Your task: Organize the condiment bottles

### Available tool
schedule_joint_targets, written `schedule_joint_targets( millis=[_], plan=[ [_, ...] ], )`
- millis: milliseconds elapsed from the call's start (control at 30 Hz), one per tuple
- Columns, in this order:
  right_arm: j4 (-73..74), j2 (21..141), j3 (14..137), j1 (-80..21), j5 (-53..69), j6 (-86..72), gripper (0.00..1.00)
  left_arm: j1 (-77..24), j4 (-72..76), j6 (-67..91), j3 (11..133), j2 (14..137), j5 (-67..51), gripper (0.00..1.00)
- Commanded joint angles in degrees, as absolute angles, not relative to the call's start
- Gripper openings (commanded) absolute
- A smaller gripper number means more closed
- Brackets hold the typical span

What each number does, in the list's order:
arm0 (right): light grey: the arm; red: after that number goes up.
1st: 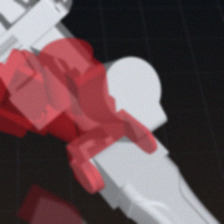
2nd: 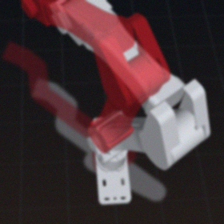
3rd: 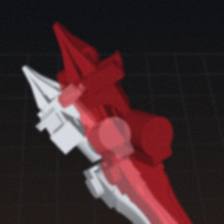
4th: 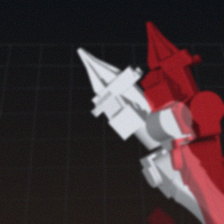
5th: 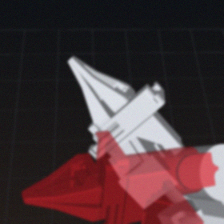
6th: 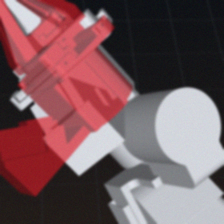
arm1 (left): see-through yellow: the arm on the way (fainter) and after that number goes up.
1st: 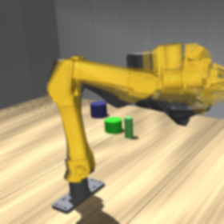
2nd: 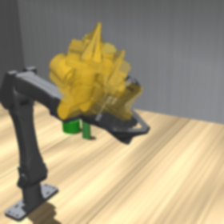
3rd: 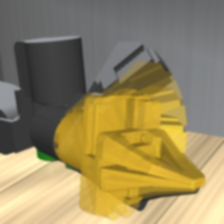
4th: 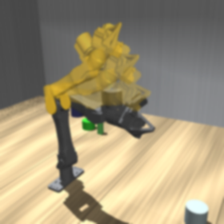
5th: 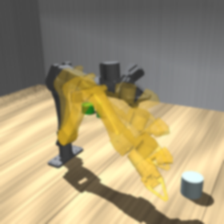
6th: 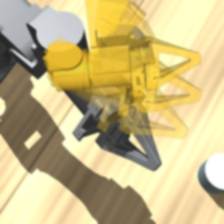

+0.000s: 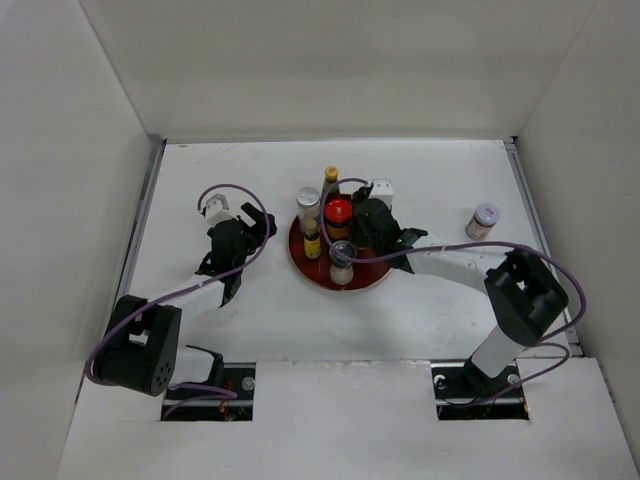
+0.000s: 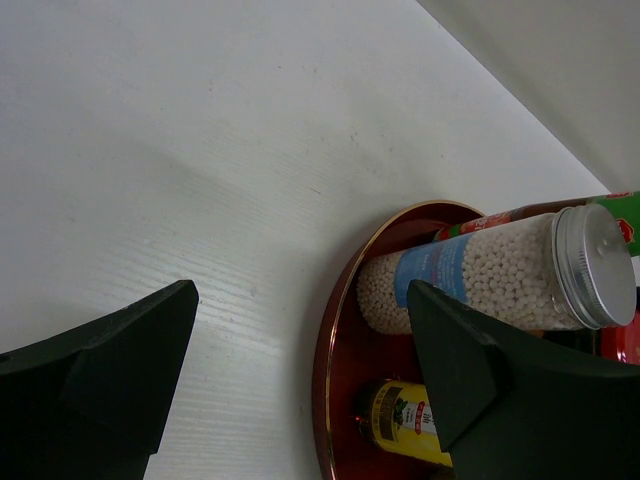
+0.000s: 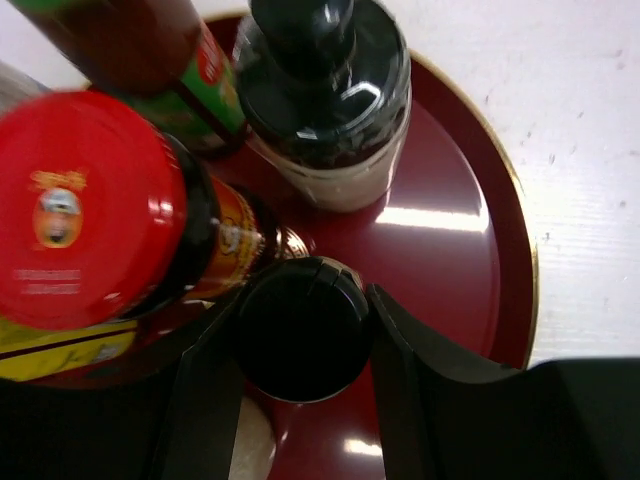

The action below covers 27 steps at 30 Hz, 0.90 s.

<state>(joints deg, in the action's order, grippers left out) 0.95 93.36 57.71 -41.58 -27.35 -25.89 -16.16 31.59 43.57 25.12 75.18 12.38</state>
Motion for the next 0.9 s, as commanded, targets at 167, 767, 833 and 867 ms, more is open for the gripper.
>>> schedule_joint_targets(
  millis=[167, 767, 833, 867],
  plan=[
    [-2.20, 96.06, 60.47, -42.05, -28.56, -27.07, 0.56, -15.95, 34.80, 44.03, 24.70, 74.44, 11.87, 0.85],
    [6.16, 69.80, 49.05, -28.98, -31.37, -29.18, 0.85, -15.95, 34.80, 44.12, 24.70, 74.53, 11.87, 0.85],
    [5.10, 68.47, 47.82, -23.80, -33.47, -29.18, 0.91, -15.95, 34.80, 44.12, 24.70, 74.44, 11.87, 0.85],
    [4.40, 68.21, 47.55, -20.38, -35.57, -28.83, 0.95, -15.95, 34.80, 44.12, 24.70, 74.44, 11.87, 0.85]
  ],
)
